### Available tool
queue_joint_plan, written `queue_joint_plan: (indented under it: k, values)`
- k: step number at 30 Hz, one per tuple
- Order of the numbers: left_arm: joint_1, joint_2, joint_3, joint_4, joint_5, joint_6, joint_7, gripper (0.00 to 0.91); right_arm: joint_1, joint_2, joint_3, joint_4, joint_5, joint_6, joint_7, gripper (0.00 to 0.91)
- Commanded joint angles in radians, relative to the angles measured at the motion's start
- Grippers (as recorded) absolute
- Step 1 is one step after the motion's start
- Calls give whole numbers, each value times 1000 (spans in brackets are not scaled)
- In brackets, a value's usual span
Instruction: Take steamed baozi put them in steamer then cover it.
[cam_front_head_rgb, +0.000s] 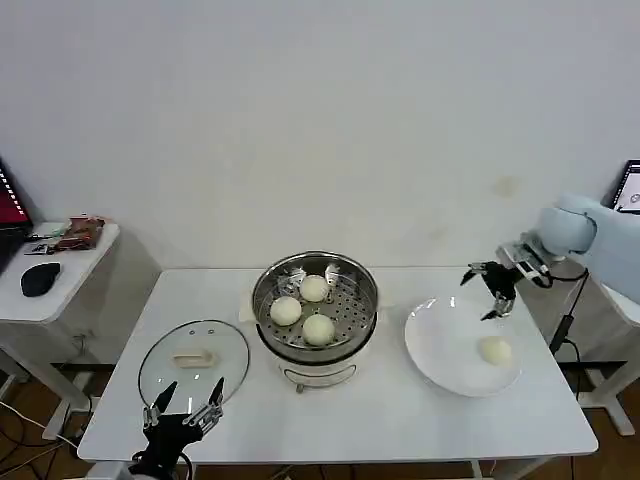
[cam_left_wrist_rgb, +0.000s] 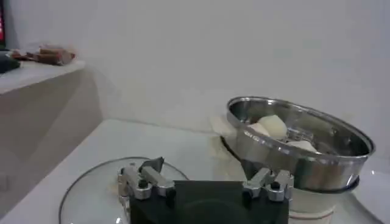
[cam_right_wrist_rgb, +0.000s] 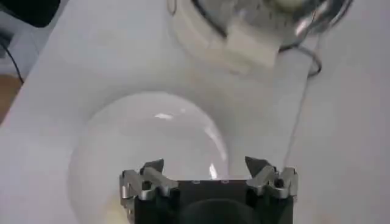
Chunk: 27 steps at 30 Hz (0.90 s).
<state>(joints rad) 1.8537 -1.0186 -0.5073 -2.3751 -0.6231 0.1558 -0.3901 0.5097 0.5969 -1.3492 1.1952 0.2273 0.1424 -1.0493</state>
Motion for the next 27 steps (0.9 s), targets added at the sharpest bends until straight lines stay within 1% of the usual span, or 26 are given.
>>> queue_joint_plan:
  k: [1, 8, 13, 18, 27]
  values:
    - [3, -1, -3, 0, 1, 1, 0, 907, -194, -23, 112, -136, -49, 5, -9, 907]
    - [8, -6, -5, 1, 1, 2, 0, 907, -285, 11, 200, -223, -98, 30, -19, 907]
    - [12, -8, -6, -1, 2, 2, 0, 907, -326, 39, 236, -268, -128, 37, -26, 907]
    - [17, -10, -8, -1, 2, 2, 0, 907, -370, 65, 283, -309, -152, 41, -16, 907]
    - [20, -8, -10, -5, 3, 2, -2, 907, -404, 98, 323, -360, -179, 41, -28, 907]
